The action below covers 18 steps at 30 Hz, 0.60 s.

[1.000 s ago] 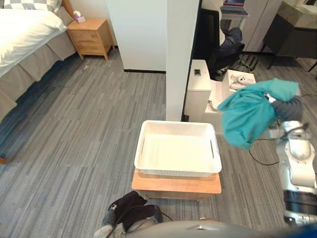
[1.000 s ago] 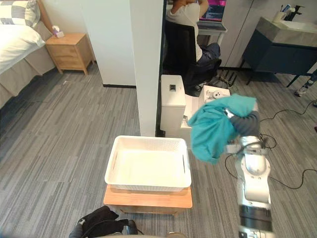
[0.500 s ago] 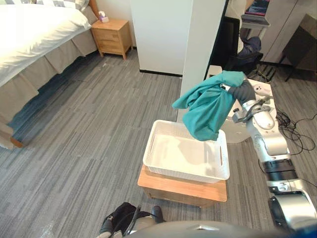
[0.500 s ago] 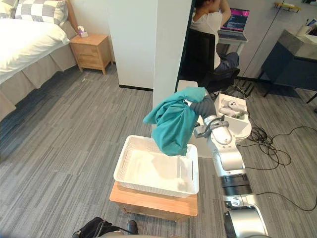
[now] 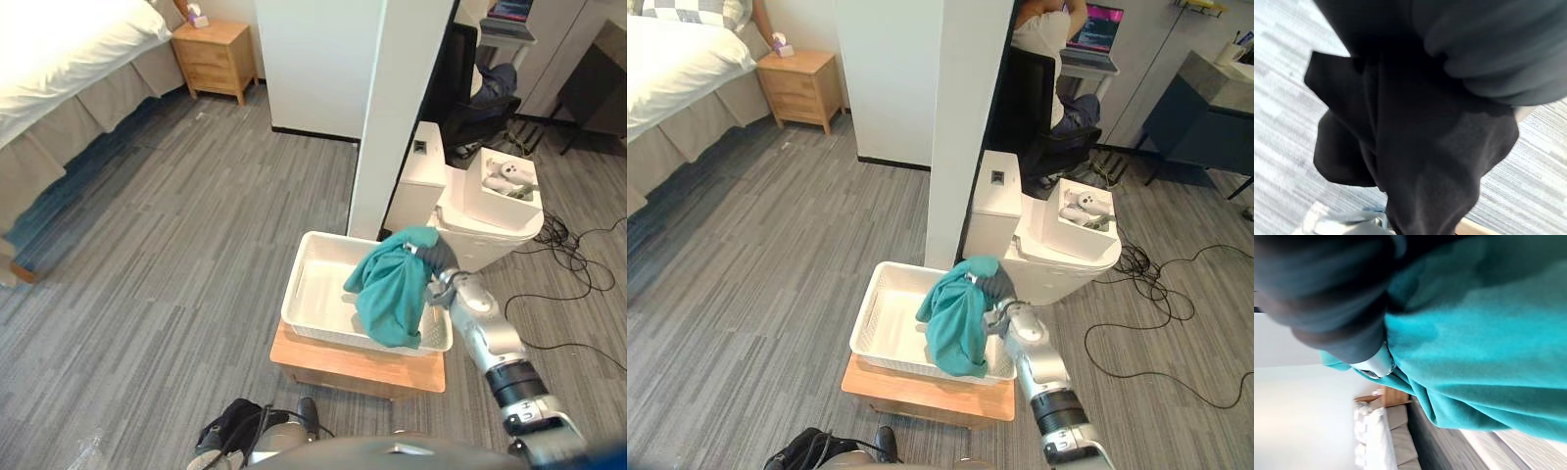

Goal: Tidy the bed and pick cloth on bed and put in laundry

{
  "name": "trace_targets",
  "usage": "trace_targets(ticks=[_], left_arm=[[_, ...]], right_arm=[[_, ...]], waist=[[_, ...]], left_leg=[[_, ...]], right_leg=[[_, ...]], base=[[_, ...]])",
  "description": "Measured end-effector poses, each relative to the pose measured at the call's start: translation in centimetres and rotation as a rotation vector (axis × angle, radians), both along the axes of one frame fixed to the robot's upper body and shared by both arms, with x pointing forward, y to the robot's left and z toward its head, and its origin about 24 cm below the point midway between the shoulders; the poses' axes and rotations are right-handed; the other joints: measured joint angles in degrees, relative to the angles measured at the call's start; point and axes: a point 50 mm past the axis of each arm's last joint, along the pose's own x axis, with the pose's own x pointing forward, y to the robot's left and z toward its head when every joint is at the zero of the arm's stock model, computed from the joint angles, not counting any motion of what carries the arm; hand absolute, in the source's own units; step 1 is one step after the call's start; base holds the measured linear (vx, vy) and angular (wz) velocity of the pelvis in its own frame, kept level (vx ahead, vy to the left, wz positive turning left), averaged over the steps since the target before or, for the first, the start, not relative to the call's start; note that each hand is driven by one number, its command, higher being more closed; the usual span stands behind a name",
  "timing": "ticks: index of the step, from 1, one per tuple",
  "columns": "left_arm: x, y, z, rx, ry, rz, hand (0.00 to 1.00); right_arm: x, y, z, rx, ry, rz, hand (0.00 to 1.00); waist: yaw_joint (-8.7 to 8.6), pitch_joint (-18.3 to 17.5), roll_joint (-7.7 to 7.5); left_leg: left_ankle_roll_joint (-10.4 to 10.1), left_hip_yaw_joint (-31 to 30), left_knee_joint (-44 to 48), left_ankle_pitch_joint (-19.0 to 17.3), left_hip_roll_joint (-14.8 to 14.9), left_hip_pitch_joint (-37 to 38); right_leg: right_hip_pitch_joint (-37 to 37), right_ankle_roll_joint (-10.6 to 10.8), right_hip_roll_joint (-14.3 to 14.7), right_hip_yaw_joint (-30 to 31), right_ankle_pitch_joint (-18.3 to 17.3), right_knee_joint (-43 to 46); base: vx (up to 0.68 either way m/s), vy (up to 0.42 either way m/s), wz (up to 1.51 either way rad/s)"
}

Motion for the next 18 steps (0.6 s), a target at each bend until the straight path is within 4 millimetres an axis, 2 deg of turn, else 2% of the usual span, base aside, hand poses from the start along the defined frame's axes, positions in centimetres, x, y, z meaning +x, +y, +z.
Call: trace_targets(ticks=[3, 7, 8, 10, 13, 14, 15, 18], left_arm=[[0.3, 0.0, 0.0, 0.020, 0.031, -0.026, 1.00], [0.5, -0.1, 0.1, 0.037, 0.062, -0.031, 1.00], [0.5, -0.1, 0.1, 0.040, 0.065, -0.034, 1.00], [0.5, -0.1, 0.1, 0.032, 0.070, -0.039, 1.00], [1.2, -0.2, 0.3, 0.002, 0.032, -0.056, 1.00], [1.6, 0.0, 0.4, -0.019, 0.006, -0.076, 1.00], [1.8, 0.0, 0.4, -0.031, -0.006, -0.079, 1.00], [1.9, -0.2, 0.4, -0.080, -0.038, -0.069, 1.00]], right_arm=[[-1.5, 1.6, -2.4, -0.040, 0.082, 0.029, 1.00], [-2.3, 2.9, -3.9, -0.075, 0.121, 0.030, 1.00], [-2.5, 3.2, -4.1, -0.081, 0.130, 0.021, 0.00], [-2.6, 3.2, -4.4, -0.114, 0.138, 0.017, 0.00], [-2.7, 2.4, -4.9, -0.153, 0.148, -0.016, 0.00], [-2.7, 2.0, -5.0, -0.160, 0.148, -0.047, 0.00], [-2.5, 1.8, -5.0, -0.162, 0.144, -0.060, 0.00], [-2.6, 0.4, -5.4, -0.178, 0.165, -0.111, 0.00]], waist=[[0.10, 0.11, 0.03], [0.27, 0.29, 0.16], [0.28, 0.34, 0.24], [0.47, 0.72, 0.86], [1.89, 1.07, 1.30], [2.20, 1.04, 0.34], [2.22, 1.66, 0.17], [2.41, 2.69, 1.45]], left_leg=[[0.01, 0.02, 0.00, -0.02, 0.01, -0.04], [0.01, 0.12, 0.00, -0.02, 0.03, -0.11], [0.00, 0.18, 0.00, -0.01, 0.03, -0.35], [0.00, 0.34, 0.00, -0.01, 0.00, -0.81], [0.00, 1.67, 0.02, -0.01, -0.17, -3.09], [-0.01, 1.99, 0.02, 0.00, -1.10, -4.39], [-0.01, 2.27, 0.03, 0.00, -1.46, -4.66], [-0.01, 3.10, 0.03, 0.01, -1.85, -4.95]], right_leg=[[-0.02, 0.00, 0.02, 0.01, 0.00, 0.00], [0.01, 0.00, 0.03, 0.02, 0.00, 0.00], [-0.01, 0.00, 0.01, 0.02, 0.00, 0.00], [-0.42, 0.02, -0.02, 0.02, -0.03, -0.02], [-2.75, -0.17, -0.39, 0.05, -0.69, -0.25], [-4.02, 0.22, -1.23, 0.06, -2.29, -0.96], [-4.02, 1.11, -1.62, 0.07, -3.06, -1.24], [-4.47, 1.24, -2.25, 0.04, -3.97, -1.09]], base=[[0.00, 0.000, 0.00], [0.00, 0.000, 0.00], [0.00, 0.000, 0.00], [-0.02, -0.004, -0.02], [-0.02, -0.007, -0.14], [0.00, -0.019, -0.13], [0.00, -0.021, 0.06], [0.00, 0.006, 0.05]])
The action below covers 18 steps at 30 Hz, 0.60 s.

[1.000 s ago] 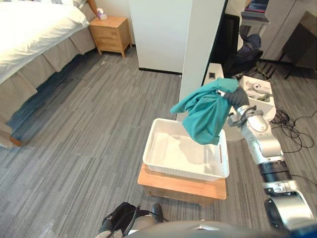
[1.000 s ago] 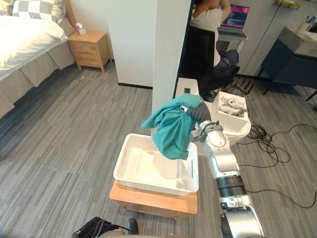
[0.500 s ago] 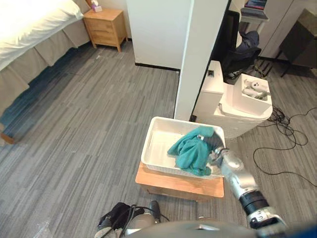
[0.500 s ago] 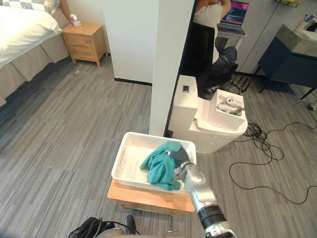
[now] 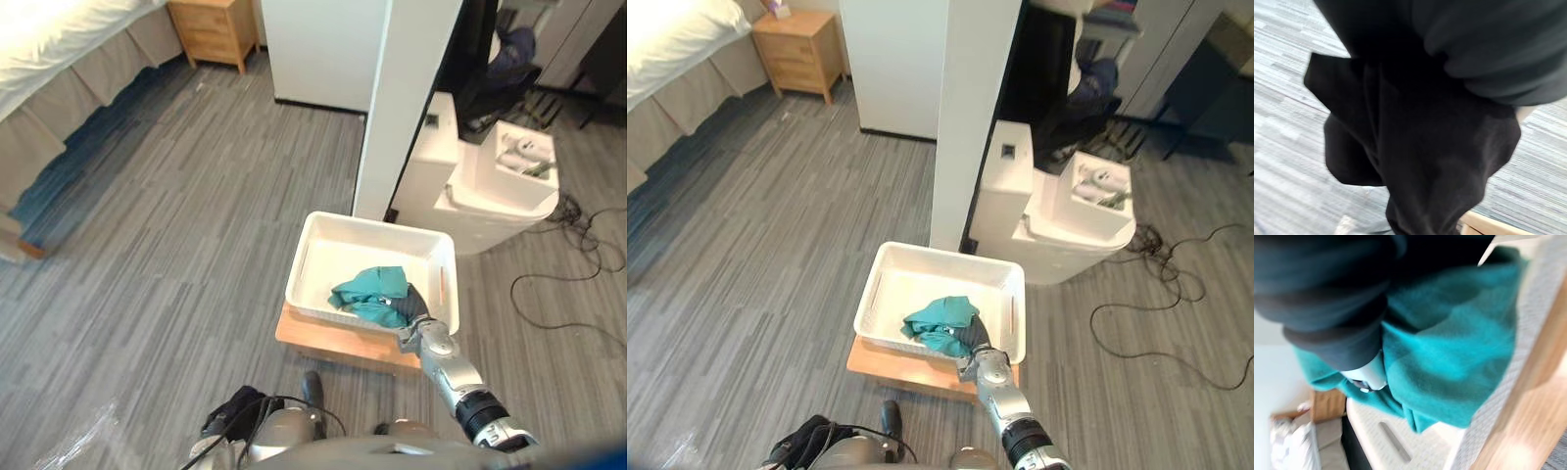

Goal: Tidy the bed and pick cloth on bed and put in laundry

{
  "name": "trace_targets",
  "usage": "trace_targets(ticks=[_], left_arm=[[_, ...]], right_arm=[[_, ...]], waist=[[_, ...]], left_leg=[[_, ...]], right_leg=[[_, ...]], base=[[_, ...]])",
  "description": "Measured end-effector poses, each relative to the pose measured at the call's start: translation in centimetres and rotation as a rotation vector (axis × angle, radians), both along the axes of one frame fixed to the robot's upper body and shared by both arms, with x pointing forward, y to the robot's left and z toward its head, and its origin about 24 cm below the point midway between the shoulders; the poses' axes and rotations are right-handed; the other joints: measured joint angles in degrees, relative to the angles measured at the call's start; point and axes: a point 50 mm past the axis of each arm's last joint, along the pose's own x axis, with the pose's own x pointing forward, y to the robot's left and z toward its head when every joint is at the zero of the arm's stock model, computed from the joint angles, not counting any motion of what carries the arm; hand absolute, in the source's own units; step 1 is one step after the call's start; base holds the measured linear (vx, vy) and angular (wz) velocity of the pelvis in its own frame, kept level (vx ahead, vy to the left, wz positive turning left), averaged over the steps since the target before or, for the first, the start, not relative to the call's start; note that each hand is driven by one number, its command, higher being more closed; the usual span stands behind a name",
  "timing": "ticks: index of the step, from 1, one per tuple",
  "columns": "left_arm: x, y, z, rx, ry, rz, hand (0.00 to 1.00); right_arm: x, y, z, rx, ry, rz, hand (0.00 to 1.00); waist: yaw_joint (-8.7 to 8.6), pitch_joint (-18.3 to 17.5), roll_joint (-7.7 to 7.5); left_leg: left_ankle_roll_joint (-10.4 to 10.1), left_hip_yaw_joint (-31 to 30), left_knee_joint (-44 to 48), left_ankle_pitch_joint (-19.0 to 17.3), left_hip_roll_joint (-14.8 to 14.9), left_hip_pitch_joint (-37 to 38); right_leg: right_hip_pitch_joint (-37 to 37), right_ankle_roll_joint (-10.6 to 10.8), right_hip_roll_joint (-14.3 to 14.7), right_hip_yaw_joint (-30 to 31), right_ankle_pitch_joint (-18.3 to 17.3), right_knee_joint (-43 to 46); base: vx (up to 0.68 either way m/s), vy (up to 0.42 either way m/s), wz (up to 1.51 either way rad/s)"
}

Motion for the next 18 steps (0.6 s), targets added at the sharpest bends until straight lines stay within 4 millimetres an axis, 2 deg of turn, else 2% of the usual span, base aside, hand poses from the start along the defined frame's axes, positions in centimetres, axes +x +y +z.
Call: trace_targets(ticks=[2, 5, 10, 15, 18], left_arm=[[0.2, 0.1, 0.1, -0.010, -0.022, -0.027, 1.00], [0.3, 0.3, 0.2, -0.018, -0.050, -0.047, 1.00], [-0.8, 0.1, 0.0, -0.021, -0.033, -0.074, 1.00], [-0.9, -0.1, 0.0, -0.019, -0.038, -0.094, 1.00], [-1.4, -0.3, -0.1, -0.033, -0.028, -0.098, 1.00]], right_arm=[[0.1, -0.3, 0.1, 0.005, -0.013, -0.024, 0.00], [0.3, -0.6, 0.5, 0.011, -0.044, -0.043, 0.00], [0.6, -1.5, 1.2, -0.010, -0.090, -0.055, 0.00], [0.9, -2.4, 2.5, -0.052, -0.157, -0.030, 0.00], [1.1, -2.7, 3.0, -0.074, -0.178, -0.008, 0.00]], waist=[[0.96, 0.09, -0.25], [1.23, 0.54, -1.29], [1.82, 0.52, -1.30], [1.57, 0.29, -0.89], [0.66, -0.02, -0.33]], left_leg=[[0.44, -0.13, 0.01, 0.27, -0.38, 0.05], [1.36, -0.54, 0.04, 0.44, -0.79, 1.02], [0.73, -0.41, 0.02, -1.23, -0.12, 5.13], [-0.05, -0.34, 0.02, -2.03, 0.40, 6.89], [-0.06, -0.19, 0.03, -2.03, 0.74, 7.03]], right_leg=[[0.36, 0.49, -0.22, -0.01, 0.22, -0.12], [1.37, 0.51, -0.45, 0.09, 0.56, 0.25], [3.73, -0.82, 0.15, 2.71, 1.75, 1.78], [4.67, -1.19, 0.51, 3.01, 1.98, 2.86], [4.67, -1.19, 0.78, 3.03, 1.98, 3.03]], base=[[0.12, 0.002, 0.01], [0.14, -0.013, 0.12], [0.12, -0.027, -0.04], [0.09, -0.063, -0.03], [0.05, -0.074, -0.04]])
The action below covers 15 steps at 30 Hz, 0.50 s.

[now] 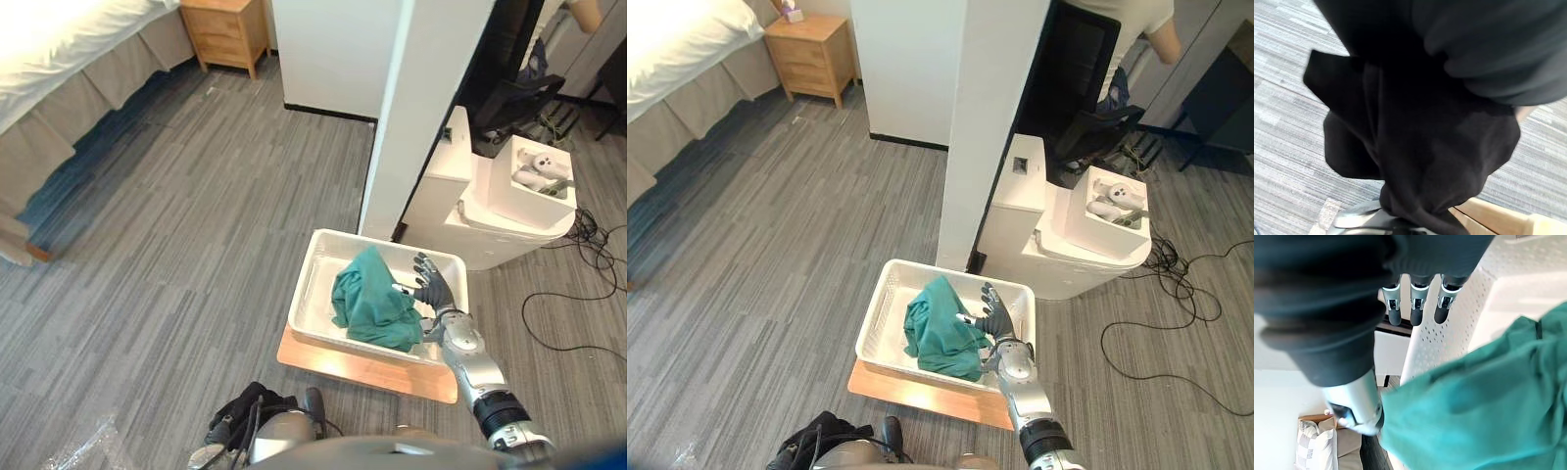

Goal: Tidy the bed and pick cloth on bed and put in laundry

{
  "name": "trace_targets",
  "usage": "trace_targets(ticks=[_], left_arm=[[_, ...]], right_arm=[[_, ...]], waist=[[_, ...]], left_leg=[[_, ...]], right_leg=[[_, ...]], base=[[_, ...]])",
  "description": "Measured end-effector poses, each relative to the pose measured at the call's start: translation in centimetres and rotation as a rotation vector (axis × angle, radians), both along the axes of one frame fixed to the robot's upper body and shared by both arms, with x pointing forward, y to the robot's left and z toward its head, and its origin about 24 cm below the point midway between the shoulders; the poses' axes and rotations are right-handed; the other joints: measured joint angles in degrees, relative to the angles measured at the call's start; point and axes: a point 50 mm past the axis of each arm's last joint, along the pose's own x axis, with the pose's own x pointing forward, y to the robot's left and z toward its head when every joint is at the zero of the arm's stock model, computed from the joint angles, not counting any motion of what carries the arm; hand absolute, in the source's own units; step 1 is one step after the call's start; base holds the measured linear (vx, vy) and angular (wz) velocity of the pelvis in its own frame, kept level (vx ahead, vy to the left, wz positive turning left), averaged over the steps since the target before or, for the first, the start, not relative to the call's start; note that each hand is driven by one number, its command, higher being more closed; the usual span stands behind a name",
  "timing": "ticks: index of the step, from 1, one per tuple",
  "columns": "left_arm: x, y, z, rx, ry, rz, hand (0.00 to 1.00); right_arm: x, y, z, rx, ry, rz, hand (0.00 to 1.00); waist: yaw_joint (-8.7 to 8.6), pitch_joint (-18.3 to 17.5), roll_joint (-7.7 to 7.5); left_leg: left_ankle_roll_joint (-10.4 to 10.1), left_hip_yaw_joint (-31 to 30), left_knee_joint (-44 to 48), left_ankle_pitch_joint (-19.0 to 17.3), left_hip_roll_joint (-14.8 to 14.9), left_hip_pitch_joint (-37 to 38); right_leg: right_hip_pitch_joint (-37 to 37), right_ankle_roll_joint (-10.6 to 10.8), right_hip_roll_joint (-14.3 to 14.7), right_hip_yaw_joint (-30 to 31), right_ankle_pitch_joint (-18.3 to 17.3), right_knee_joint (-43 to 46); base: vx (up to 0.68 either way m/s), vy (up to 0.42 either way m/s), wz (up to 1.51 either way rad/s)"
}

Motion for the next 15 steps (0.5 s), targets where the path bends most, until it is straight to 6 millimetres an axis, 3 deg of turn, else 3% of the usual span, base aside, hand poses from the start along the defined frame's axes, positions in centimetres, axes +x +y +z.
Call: trace_targets(ticks=[10, 15], left_arm=[[-0.5, -0.2, -0.1, -0.008, 0.020, 0.009, 1.00], [-1.0, -0.1, -0.2, -0.004, 0.039, 0.083, 1.00]], right_arm=[[0.5, -2.3, 2.5, -0.055, -0.090, -0.021, 0.00], [-1.0, -6.4, 1.7, -0.147, -0.011, -0.179, 0.00]], waist=[[-1.55, -1.03, 1.36], [-1.94, -1.37, 1.29]], left_leg=[[-0.84, 1.89, -0.03, 0.56, 1.23, 0.31], [-0.96, 3.24, -0.03, 0.81, 0.81, -0.05]], right_leg=[[-0.03, -0.06, 0.83, 0.36, -0.11, -1.28], [0.01, 0.35, 0.36, 1.68, -1.27, -3.00]], base=[[0.00, -0.082, -0.13], [-0.06, -0.050, -0.14]])
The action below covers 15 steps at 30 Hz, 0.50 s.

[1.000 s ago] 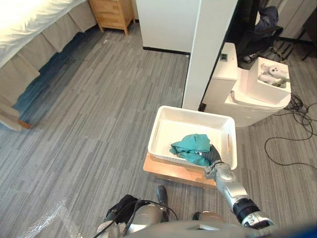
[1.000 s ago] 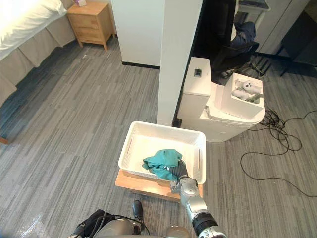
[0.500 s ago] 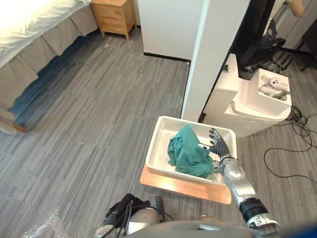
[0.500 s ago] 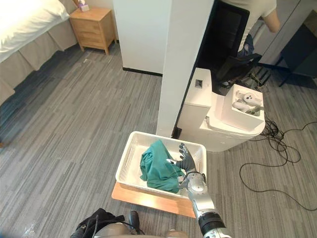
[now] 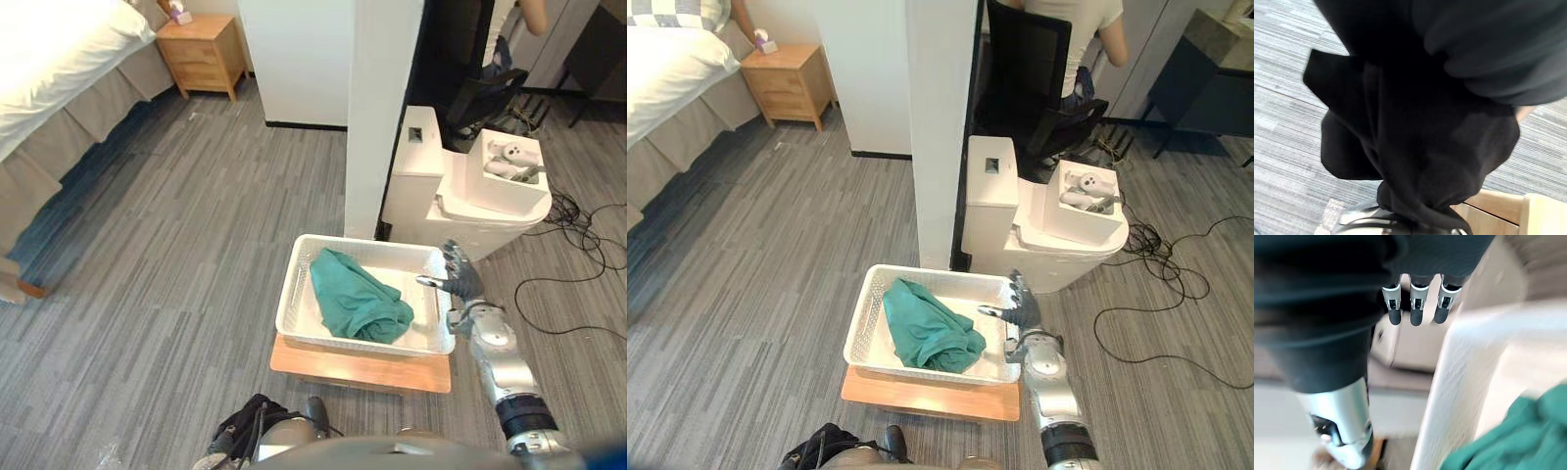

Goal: Tidy the bed and pick cloth on bed and put in laundry

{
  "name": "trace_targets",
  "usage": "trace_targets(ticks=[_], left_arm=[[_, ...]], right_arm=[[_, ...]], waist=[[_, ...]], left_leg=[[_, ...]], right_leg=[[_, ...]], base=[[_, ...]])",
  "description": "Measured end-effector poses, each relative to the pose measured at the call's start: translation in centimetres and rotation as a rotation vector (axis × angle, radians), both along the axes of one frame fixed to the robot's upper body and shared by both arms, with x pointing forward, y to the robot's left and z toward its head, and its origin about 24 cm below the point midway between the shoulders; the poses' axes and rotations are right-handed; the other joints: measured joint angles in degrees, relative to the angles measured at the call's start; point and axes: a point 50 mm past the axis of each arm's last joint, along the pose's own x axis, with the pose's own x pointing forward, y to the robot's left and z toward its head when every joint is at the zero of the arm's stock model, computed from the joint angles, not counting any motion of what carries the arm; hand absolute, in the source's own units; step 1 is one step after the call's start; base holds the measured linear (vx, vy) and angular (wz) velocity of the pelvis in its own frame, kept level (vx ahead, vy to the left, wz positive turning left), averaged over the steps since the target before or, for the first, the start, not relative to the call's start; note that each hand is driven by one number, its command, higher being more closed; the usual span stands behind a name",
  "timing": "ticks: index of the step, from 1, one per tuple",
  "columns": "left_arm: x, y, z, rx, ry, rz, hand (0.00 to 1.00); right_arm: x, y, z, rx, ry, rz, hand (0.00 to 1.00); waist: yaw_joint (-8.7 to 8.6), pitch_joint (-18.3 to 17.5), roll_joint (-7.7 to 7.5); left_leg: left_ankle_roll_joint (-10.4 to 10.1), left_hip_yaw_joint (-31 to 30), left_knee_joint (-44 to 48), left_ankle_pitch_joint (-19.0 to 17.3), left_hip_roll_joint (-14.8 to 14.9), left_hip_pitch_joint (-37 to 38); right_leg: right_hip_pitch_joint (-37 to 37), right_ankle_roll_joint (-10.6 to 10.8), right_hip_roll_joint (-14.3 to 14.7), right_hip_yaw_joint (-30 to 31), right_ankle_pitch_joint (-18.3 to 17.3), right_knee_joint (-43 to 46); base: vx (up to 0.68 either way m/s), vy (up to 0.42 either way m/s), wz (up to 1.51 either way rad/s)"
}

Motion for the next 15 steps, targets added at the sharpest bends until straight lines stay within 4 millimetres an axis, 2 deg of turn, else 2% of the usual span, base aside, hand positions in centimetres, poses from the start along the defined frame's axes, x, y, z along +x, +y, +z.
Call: trace_targets(ticks=[4, 5, 7, 8, 9, 12, 14, 15], left_arm=[[-0.8, 0.1, 0.0, 0.023, 0.011, 0.174, 1.00], [-0.6, 0.1, 0.0, 0.029, 0.002, 0.245, 1.00], [-0.2, 0.8, 0.4, 0.065, -0.026, 0.358, 1.00], [0.6, 1.5, 0.9, 0.099, -0.068, 0.425, 1.00], [1.1, 1.9, 1.1, 0.113, -0.092, 0.450, 1.00], [4.1, 4.2, 3.4, 0.242, -0.271, 0.506, 1.00], [7.6, 5.8, 6.0, 0.330, -0.450, 0.488, 1.00], [8.5, 6.2, 6.7, 0.346, -0.499, 0.485, 1.00]], right_arm=[[-2.8, -4.7, -2.0, -0.039, 0.110, -0.205, 0.00], [-4.1, -6.0, -2.8, -0.039, 0.147, -0.267, 0.00], [-6.3, -7.3, -4.1, -0.014, 0.211, -0.344, 0.00], [-7.5, -7.7, -4.9, 0.004, 0.241, -0.376, 0.00], [-7.9, -7.8, -5.2, 0.006, 0.256, -0.382, 0.00], [-9.2, -7.5, -6.6, 0.038, 0.315, -0.400, 0.00], [-10.1, -7.3, -7.4, 0.068, 0.324, -0.426, 0.00], [-10.3, -7.2, -7.6, 0.073, 0.324, -0.428, 0.00]], waist=[[-1.18, -0.61, -0.01], [-1.20, -0.95, -0.01], [-1.37, -2.12, -0.51], [-1.37, -2.57, -0.25], [-1.36, -2.61, -0.38], [-1.06, -2.43, -1.02], [-0.82, -2.58, -1.26], [-0.82, -2.61, -1.21]], left_leg=[[0.01, -0.28, -0.02, 0.33, -0.96, -0.16], [0.04, -0.46, -0.02, 0.36, -1.09, -0.34], [0.11, -1.18, -0.02, 0.48, -1.29, -1.17], [0.12, -1.60, -0.02, 0.58, -1.39, -1.58], [0.13, -1.63, -0.02, 0.62, -1.41, -1.81], [0.34, -1.78, -0.01, 0.48, -1.77, -2.33], [0.80, -2.30, -0.01, 0.18, -2.43, -2.53], [0.83, -2.39, 0.00, 0.17, -2.49, -2.56]], right_leg=[[0.17, 0.93, -1.15, -0.43, -2.01, -0.20], [0.14, 1.15, -1.33, -0.78, -2.33, -0.23], [-0.16, 1.12, -1.54, -1.86, -2.71, -0.39], [-0.16, 1.13, -1.54, -2.49, -2.73, -0.65], [-0.20, 1.17, -1.54, -2.73, -2.70, -0.87], [-0.23, 1.55, -1.82, -3.28, -2.29, -1.61], [0.04, 1.88, -2.01, -3.65, -2.06, -1.69], [0.03, 2.01, -2.04, -3.84, -1.91, -1.55]], base=[[-0.06, -0.035, 0.05], [-0.03, -0.012, 0.12], [0.00, -0.011, 0.23], [0.03, -0.014, 0.26], [0.04, -0.013, 0.21], [0.06, -0.001, 0.06], [0.10, -0.002, 0.08], [0.11, -0.007, 0.13]])
